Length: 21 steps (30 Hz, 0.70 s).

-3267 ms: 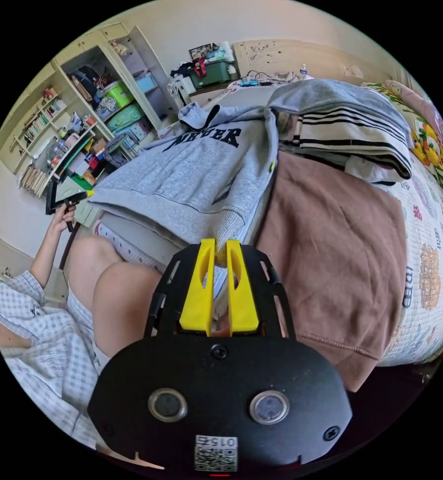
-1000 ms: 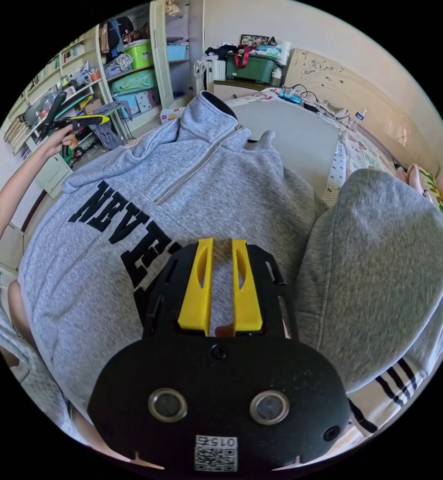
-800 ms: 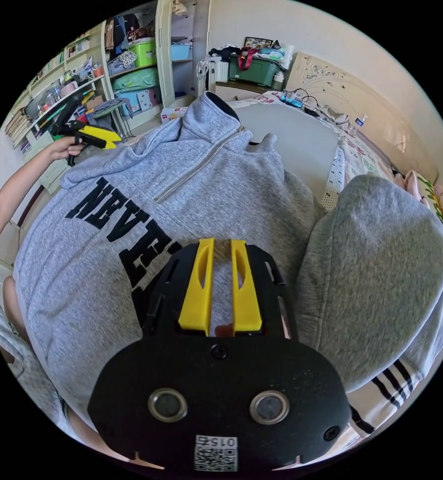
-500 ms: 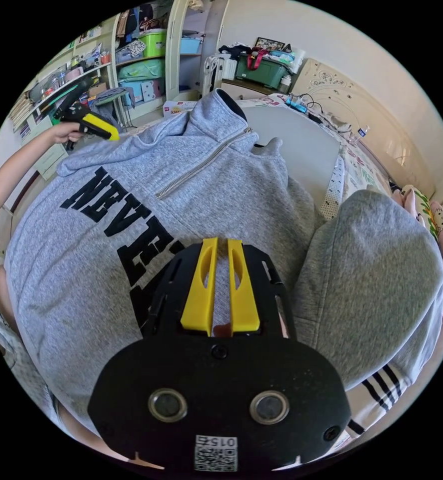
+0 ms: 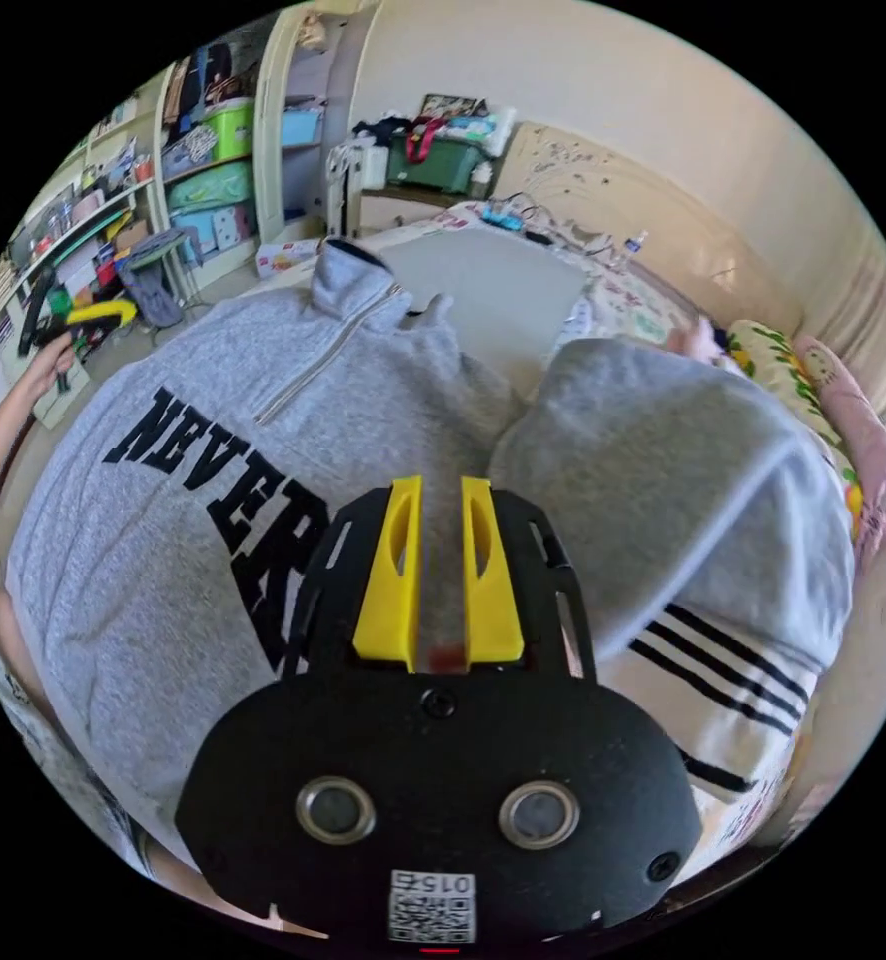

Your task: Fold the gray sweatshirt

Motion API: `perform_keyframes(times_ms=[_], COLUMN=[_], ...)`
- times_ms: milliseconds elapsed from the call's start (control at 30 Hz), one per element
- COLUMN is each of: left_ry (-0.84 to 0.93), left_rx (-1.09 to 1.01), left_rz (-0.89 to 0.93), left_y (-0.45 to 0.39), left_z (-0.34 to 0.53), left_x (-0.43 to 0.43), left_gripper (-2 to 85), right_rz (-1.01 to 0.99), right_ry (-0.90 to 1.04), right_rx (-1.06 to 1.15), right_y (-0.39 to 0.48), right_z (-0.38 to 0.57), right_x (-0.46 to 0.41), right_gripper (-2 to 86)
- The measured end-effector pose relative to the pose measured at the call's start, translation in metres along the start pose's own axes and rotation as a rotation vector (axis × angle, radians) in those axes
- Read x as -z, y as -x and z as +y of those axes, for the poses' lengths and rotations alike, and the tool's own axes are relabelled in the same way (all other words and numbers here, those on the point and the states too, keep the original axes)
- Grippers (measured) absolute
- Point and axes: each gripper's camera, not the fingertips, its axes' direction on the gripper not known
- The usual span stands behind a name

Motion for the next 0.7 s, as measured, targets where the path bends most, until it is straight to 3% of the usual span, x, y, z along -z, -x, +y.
perform_keyframes(times_ms=[67, 167, 233, 333, 433, 700], left_ry=[0.021, 0.107, 0.138, 0.189, 0.198, 0.213], left_rx=[-0.018, -0.071, -0.082, -0.066, -0.051, -0.131], left_rz=[0.216, 0.303, 0.314, 0.321, 0.301, 0.211], left_y=[-0.012, -0.031, -0.039, -0.042, -0.041, -0.044], left_z=[0.031, 0.058, 0.071, 0.081, 0.085, 0.086], left_x=[0.017, 0.021, 0.018, 0.008, 0.005, 0.013], left_gripper=[6.2, 6.2, 6.2, 6.0, 5.9, 6.0], right_rz=[0.133, 0.29, 0.328, 0.196, 0.034, 0.303], right_ry=[-0.114, -0.178, -0.138, -0.091, -0.14, -0.128], right_rx=[-0.104, -0.218, -0.295, -0.431, -0.455, -0.462], right_y=[-0.042, -0.092, -0.122, -0.166, -0.188, -0.226], right_z=[0.013, 0.018, 0.014, 0.007, 0.007, 0.034], right_x=[0.046, 0.083, 0.085, 0.078, 0.081, 0.108], right_gripper=[8.9, 11.8, 13.8, 14.5, 4.2, -0.6])
